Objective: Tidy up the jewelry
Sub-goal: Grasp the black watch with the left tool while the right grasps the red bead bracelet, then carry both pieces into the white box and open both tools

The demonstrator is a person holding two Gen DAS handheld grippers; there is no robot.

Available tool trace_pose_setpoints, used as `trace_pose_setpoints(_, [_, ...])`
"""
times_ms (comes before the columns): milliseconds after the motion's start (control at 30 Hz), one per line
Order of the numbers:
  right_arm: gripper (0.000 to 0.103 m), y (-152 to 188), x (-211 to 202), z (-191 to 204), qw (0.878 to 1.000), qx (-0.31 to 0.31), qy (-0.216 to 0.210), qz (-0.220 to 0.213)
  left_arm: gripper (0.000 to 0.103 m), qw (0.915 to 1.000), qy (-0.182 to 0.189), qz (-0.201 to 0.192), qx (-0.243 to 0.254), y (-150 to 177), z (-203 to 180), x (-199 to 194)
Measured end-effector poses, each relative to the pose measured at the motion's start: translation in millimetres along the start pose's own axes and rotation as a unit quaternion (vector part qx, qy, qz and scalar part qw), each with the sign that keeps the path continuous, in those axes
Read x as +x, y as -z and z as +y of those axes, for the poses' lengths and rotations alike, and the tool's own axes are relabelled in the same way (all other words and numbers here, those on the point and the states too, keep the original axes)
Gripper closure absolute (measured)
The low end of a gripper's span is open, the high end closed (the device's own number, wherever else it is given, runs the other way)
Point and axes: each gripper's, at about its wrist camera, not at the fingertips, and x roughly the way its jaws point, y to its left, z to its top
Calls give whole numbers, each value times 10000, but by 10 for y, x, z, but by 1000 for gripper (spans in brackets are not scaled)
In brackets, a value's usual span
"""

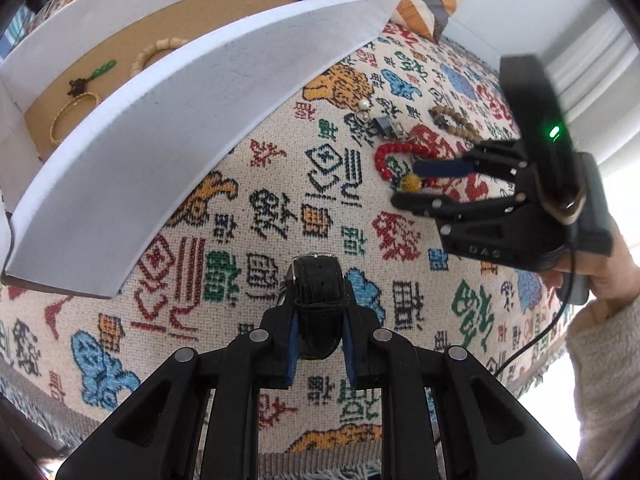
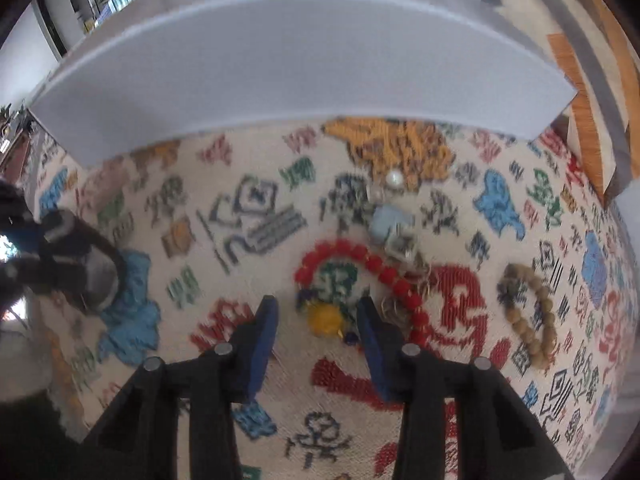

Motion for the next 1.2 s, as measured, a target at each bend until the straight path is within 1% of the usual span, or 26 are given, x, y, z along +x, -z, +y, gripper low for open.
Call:
trace_pose_setpoints(33, [70, 57, -5, 0, 10000, -22, -26, -31, 86, 10000, -2, 1, 10, 0, 0, -1])
trace_pose_setpoints(67, [86, 94, -34, 13, 9999, -31, -58, -90, 86, 10000, -2, 6, 24, -6, 0, 5])
trace_pose_setpoints(200, [86, 264, -188, 93, 9997, 14, -4, -252, 86, 10000, -34, 24, 28, -31, -23, 13])
trace_pose_setpoints(267, [86, 372, -356, 74, 9982, 333, -201, -447, 86, 10000, -38, 26, 24, -31, -34, 1])
trace_pose_setpoints(333, [86, 474, -553, 10, 9924, 884, -562, -638, 86, 10000, -48, 35, 24, -30, -39, -7])
trace_pose_setpoints(400, [86, 557, -721, -79, 9816, 1458, -957, -783, 86, 10000, -24, 62, 10, -28, -49, -32])
trace_pose_setpoints(467, [86, 693, -903, -222, 9642, 2052, -1384, -950, 86, 10000, -5, 61, 31, -30, -66, -69])
trace_pose_setpoints(567, [86, 793, -1089, -354, 9452, 2508, -1752, -1143, 86, 9999, 49, 30, 113, -53, -141, -167])
trace_pose_setpoints(633, [86, 809, -1205, -404, 9393, 2617, -1849, -1224, 86, 9998, 100, 6, 185, -76, -196, -231])
trace_pose_setpoints(667, [86, 830, -1264, -397, 9393, 2626, -1823, -1250, 86, 9997, 121, -6, 230, -87, -224, -268])
trace_pose_setpoints(733, [86, 813, -1356, -415, 9404, 2603, -1750, -1315, 86, 9994, 179, -22, 311, -115, -292, -362])
trace_pose_setpoints(800, [86, 773, -1437, -447, 9390, 2610, -1753, -1397, 86, 9988, 339, -13, 340, -155, -338, -486])
trace_pose_setpoints(933, [86, 636, -1627, -497, 9355, 2606, -1740, -1631, 86, 9977, 585, -55, 332, -247, -342, -708])
trace_pose_setpoints(1000, [86, 537, -1716, -511, 9331, 2612, -1748, -1746, 86, 9969, 738, -71, 275, -320, -287, -883])
trace_pose_setpoints(1100, [86, 350, -1852, -518, 9297, 2596, -1782, -1909, 86, 9965, 800, -173, 175, -454, -163, -1148])
trace_pose_setpoints(1200, [86, 109, -1970, -532, 9259, 2572, -1839, -2068, 86, 9968, 695, -373, 105, -632, -9, -1404])
